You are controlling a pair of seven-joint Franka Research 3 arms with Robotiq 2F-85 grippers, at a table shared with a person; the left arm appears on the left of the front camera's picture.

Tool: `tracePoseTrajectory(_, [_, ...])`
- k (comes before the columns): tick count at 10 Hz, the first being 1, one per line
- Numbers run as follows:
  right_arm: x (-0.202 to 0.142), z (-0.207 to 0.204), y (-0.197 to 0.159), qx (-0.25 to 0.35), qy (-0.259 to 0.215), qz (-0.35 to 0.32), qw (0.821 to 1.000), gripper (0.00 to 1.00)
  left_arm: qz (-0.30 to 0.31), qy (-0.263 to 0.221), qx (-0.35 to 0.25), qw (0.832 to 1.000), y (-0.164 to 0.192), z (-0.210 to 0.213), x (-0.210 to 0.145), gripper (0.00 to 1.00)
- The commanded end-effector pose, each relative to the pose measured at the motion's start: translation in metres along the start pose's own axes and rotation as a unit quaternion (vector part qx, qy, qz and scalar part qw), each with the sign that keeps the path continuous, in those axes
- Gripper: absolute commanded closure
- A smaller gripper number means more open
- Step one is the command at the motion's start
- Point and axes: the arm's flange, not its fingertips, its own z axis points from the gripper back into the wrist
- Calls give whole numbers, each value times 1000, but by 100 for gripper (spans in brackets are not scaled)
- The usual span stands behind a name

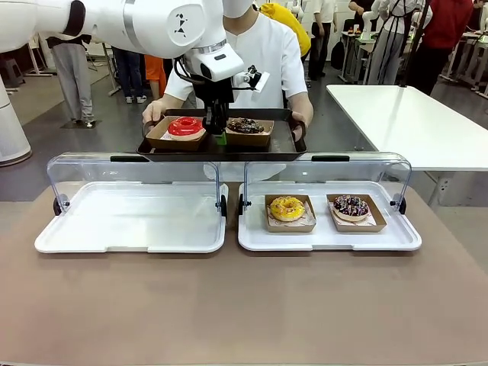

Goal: Provide the desired donut to the person.
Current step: Place the picked Paper togo box onto the Handle tray extended by the person.

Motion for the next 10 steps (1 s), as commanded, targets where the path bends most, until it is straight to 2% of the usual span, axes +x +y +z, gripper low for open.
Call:
tracePoseTrajectory(1, [1,-1,-1,6,-10,7,1000,0,18,14,12,1000,11,-4,7,98])
tracePoseTrajectory(2, [1,-1,-1,6,-10,7,1000,0,19,14,8,1000,13,-6,8,90])
tracePoseTrajectory(3, [1,-1,-1,6,-10,7,1000,0,25,11,9,1000,12,-6,8,40])
tracePoseTrajectory(4, [1,-1,-1,6,-10,7,1000,0,29,9,7,1000,11,-5,7,32])
tracePoseTrajectory(5, [1,-1,-1,6,-10,7,1000,0,30,7,5,1000,13,-3,6,0])
tracePoseTrajectory(7, [1,-1,-1,6,-10,7,1000,0,32,2,3,999,12,1,4,0])
tracePoseTrajectory(8, [1,-1,-1,6,-10,7,1000,0,35,-2,4,999,11,3,3,48])
tracePoseTrajectory(10, [1,-1,-1,6,-10,7,1000,0,34,-3,1,999,13,6,2,28])
